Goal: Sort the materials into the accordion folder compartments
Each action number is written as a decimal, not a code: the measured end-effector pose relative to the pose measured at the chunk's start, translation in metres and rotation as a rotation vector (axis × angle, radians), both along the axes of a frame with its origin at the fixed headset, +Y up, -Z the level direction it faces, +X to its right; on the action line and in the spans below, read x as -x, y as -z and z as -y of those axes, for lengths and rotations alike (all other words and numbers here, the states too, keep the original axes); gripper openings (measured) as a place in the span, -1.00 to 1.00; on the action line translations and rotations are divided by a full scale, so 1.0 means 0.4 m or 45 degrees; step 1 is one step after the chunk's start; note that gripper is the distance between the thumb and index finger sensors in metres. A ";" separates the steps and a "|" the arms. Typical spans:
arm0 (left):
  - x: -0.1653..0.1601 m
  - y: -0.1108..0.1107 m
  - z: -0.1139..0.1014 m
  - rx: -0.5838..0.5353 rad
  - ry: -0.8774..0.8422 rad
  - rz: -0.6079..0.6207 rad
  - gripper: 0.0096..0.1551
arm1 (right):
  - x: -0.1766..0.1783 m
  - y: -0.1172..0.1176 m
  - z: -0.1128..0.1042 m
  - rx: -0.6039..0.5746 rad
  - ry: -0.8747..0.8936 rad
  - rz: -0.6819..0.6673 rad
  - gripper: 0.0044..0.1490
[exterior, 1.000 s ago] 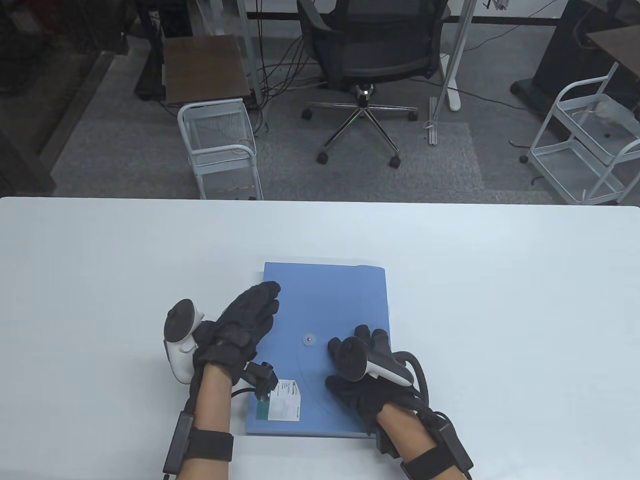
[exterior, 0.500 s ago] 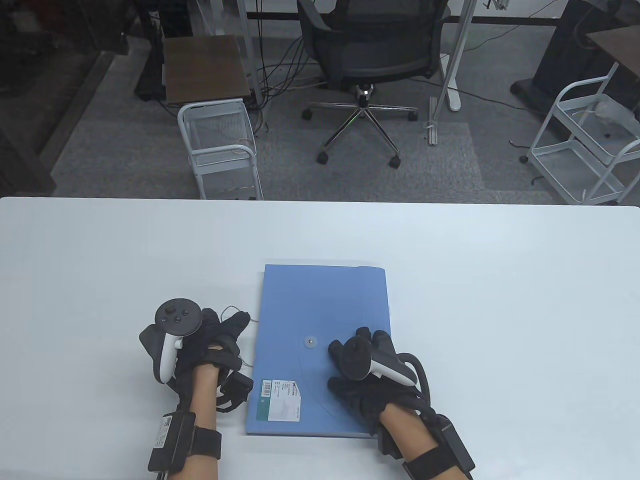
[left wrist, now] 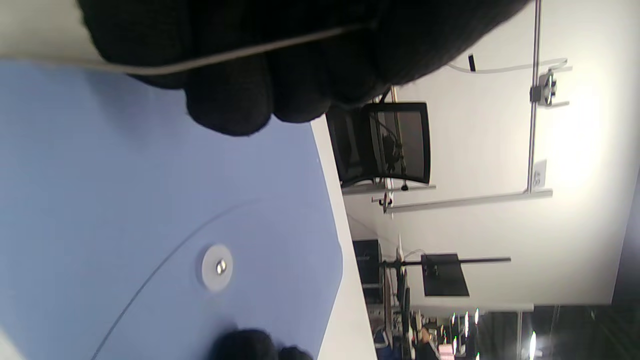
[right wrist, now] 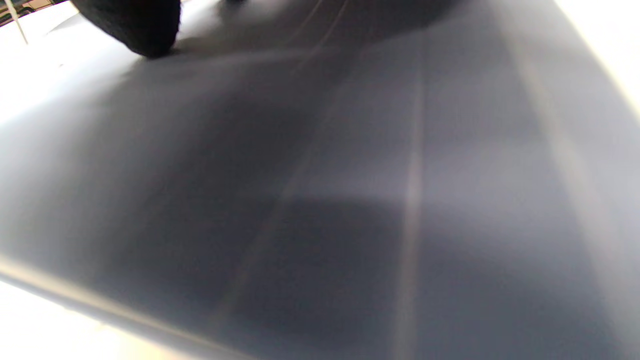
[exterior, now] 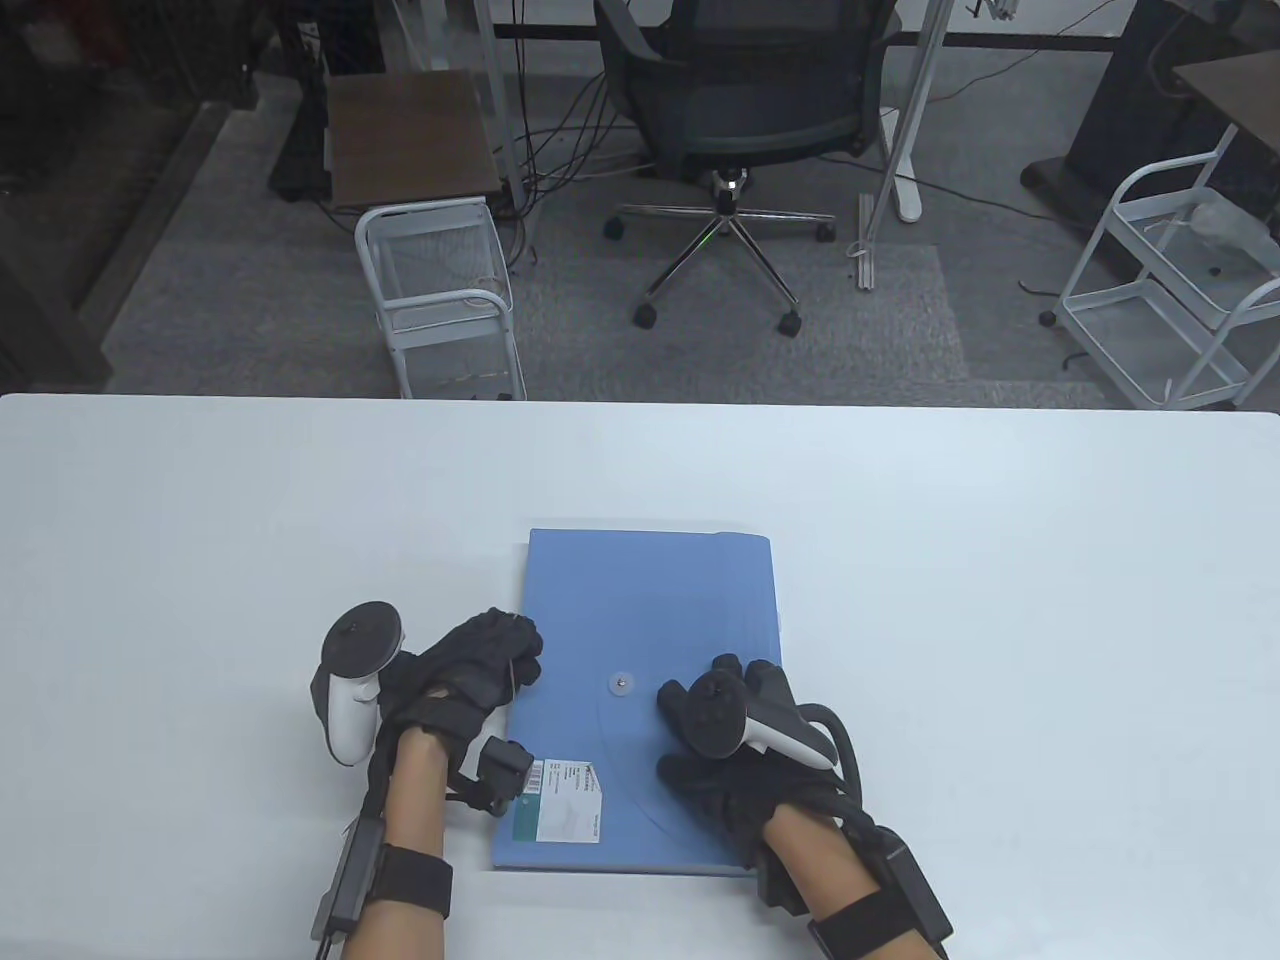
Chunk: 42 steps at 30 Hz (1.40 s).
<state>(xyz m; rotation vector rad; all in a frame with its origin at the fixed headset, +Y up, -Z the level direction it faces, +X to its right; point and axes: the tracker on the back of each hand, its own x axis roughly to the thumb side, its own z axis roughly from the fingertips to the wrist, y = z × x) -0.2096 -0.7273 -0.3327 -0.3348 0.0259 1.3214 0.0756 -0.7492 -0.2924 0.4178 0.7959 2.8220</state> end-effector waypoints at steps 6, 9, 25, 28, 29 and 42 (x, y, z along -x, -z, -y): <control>-0.091 0.012 -0.021 -0.016 0.368 0.185 -0.53 | -0.015 0.010 0.000 0.046 0.068 0.013 -0.15; -0.128 0.016 -0.008 -0.043 0.573 0.140 -0.59 | -0.027 0.018 0.000 0.079 0.112 0.029 -0.16; -0.341 0.045 0.005 -0.301 1.610 0.278 -0.48 | -0.033 0.030 -0.005 0.104 0.110 0.004 -0.20; -0.366 0.060 0.008 -0.266 1.698 0.300 -0.45 | -0.031 0.033 -0.008 0.114 0.109 0.007 -0.20; -0.371 0.063 0.012 -0.254 1.712 0.291 -0.41 | -0.031 0.033 -0.008 0.115 0.110 0.006 -0.20; -0.330 0.089 0.008 -0.072 1.609 0.069 -0.57 | -0.040 0.035 -0.011 0.101 0.149 0.026 -0.26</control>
